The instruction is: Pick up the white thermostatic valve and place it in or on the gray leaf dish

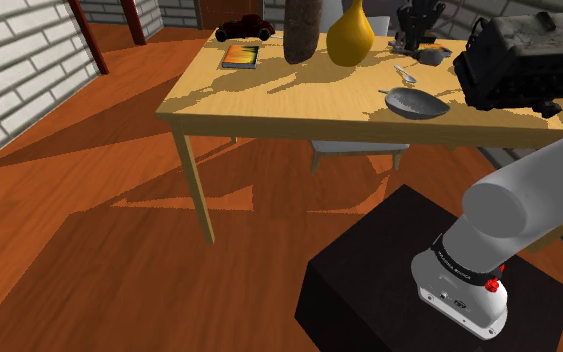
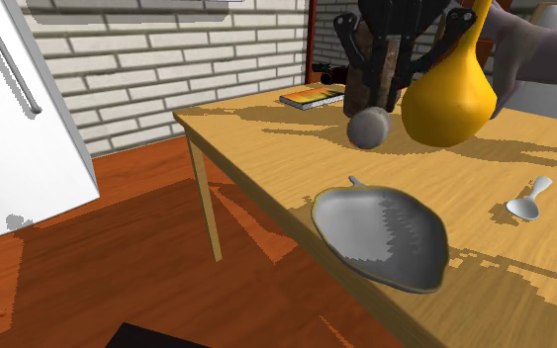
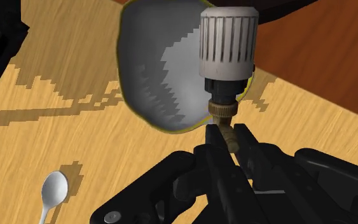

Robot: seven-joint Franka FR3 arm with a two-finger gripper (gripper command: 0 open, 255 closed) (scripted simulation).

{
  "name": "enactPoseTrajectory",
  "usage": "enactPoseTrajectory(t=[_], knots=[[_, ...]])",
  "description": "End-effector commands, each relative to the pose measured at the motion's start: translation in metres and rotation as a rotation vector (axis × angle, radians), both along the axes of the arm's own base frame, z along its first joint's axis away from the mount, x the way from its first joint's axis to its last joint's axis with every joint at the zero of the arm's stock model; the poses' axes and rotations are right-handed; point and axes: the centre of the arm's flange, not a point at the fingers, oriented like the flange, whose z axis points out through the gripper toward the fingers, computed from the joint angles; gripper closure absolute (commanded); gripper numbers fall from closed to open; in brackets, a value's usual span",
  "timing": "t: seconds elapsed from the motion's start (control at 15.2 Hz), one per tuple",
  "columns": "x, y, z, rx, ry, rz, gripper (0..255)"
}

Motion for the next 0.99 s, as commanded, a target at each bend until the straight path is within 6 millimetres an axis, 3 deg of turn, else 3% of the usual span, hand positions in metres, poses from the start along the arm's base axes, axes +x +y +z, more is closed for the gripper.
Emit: enactPoseTrajectory(t=[0.0,0.07,0.92], knots=[[-0.024,-0.017,-0.002,0.001,0.0,0.001,255],[-0.034,-0.024,-0.002,0.001,0.0,0.001,255],[-0.034,-0.024,-0.068,0.001,0.0,0.001,255]])
